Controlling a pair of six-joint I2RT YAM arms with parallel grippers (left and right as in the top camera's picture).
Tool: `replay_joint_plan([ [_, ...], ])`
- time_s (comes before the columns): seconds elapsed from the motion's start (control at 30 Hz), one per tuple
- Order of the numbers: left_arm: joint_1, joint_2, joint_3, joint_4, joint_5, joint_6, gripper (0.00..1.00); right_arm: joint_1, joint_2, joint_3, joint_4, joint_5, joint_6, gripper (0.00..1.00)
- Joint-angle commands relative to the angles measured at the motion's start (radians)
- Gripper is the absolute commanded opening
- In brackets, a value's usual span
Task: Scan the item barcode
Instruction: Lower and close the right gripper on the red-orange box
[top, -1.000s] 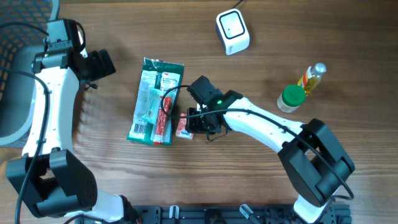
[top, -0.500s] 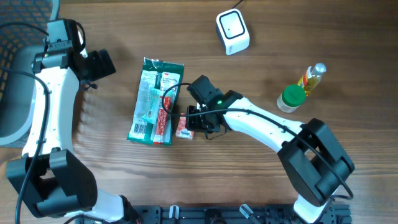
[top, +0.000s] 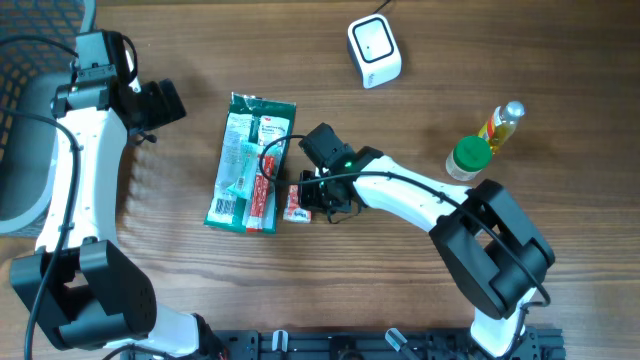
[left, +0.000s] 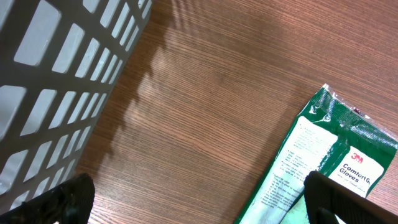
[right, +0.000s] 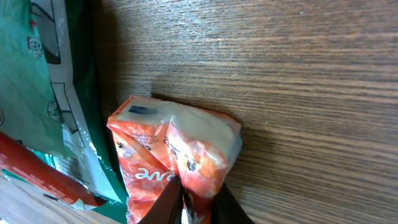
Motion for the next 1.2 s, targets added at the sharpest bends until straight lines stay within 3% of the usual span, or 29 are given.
replay_joint_plan([
  [0.0,0.003,-0.002,0.007,0.002,0.008,-0.002,1.00,-0.030,0.045,-0.015,-0.019,0.055,-0.080,0.12],
  [0.23,0.003,-0.002,0.007,0.002,0.008,-0.002,1.00,-0.038,0.040,-0.008,0.002,0.014,-0.113,0.23],
  [0.57,0.003,-0.002,0.007,0.002,0.008,-0.002,1.00,-0.085,0.017,0.001,0.010,-0.010,-0.178,0.24],
  [0.77,0.003,-0.002,0.007,0.002,0.008,-0.002,1.00,-0.085,-0.004,0.041,-0.024,-0.047,-0.230,0.40],
  [0.83,0.003,-0.002,0.007,0.002,0.008,-0.002,1.00,-0.085,-0.027,0.054,-0.036,-0.050,-0.231,0.57],
  [0.87,0.003,-0.002,0.007,0.002,0.008,-0.002,1.00,-0.085,-0.031,0.054,-0.040,-0.050,-0.240,0.61],
  [1.17,0.003,-0.002,0.007,0.002,0.008,-0.002,1.00,-0.085,-0.032,0.051,-0.084,-0.049,-0.253,0.63],
])
